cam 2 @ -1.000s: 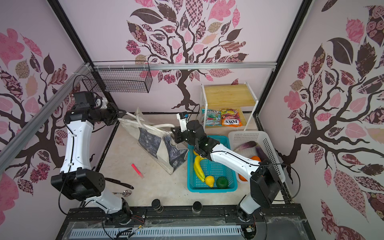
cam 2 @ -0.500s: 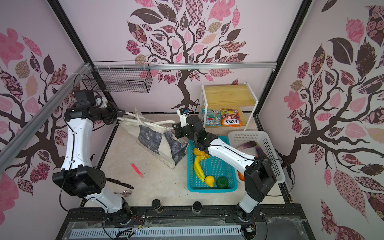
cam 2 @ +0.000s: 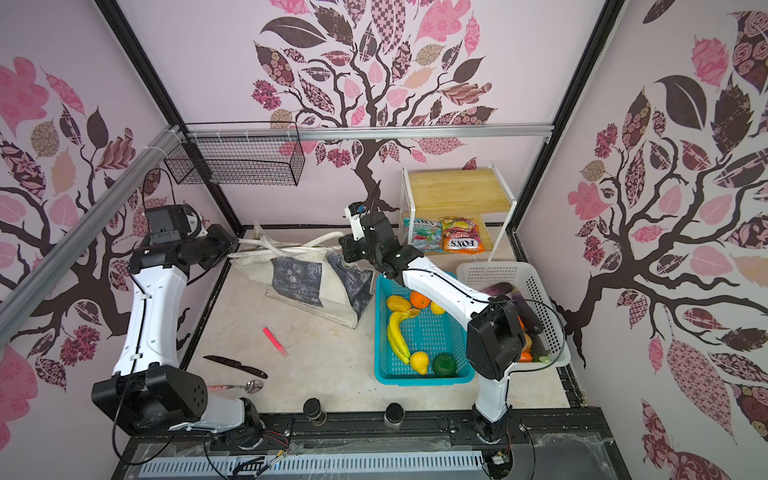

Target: Place the food into the grocery bag and tie it

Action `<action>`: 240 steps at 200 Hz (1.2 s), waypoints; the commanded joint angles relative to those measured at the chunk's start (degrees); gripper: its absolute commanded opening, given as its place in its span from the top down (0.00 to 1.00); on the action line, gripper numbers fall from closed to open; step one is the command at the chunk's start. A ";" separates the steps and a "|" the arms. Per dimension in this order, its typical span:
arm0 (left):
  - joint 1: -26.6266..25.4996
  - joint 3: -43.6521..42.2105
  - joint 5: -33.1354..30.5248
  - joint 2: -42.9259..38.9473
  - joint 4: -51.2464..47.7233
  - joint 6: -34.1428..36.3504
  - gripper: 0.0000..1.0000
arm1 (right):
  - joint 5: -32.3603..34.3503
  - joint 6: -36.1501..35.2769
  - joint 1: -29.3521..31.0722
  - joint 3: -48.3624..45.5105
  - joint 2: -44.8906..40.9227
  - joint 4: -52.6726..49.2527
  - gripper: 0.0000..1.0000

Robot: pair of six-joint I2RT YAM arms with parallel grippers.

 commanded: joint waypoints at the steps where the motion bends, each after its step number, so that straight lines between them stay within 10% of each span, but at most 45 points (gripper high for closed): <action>1: 10.56 -2.31 -26.71 -0.36 9.91 3.07 1.00 | 23.34 -0.93 -13.04 -1.89 2.30 -18.69 1.00; 78: 8.39 -13.31 -4.40 -4.16 21.07 -3.62 0.99 | 3.43 -2.41 -10.44 -3.02 -1.23 -9.14 0.94; 130: 4.65 -13.00 5.36 -4.67 23.31 -3.75 0.54 | -7.68 -4.57 -9.10 0.25 -2.14 -6.42 0.54; 186: 5.02 -14.83 3.93 -6.57 21.62 -4.63 0.46 | -4.56 -4.86 -8.44 -1.94 -8.38 -5.88 0.26; 201: 5.00 -17.33 2.90 -9.09 22.29 -4.88 0.32 | -4.13 -4.87 -8.45 -3.11 -10.89 -5.92 0.01; 225: 5.02 -20.76 -0.53 -14.39 20.03 -2.96 0.03 | -3.88 -5.32 -8.11 -6.65 -16.12 -5.65 0.00; 240: 5.07 -23.33 -1.21 -17.63 18.38 -1.23 0.02 | -3.95 -5.51 -8.02 -9.67 -20.12 -5.72 0.00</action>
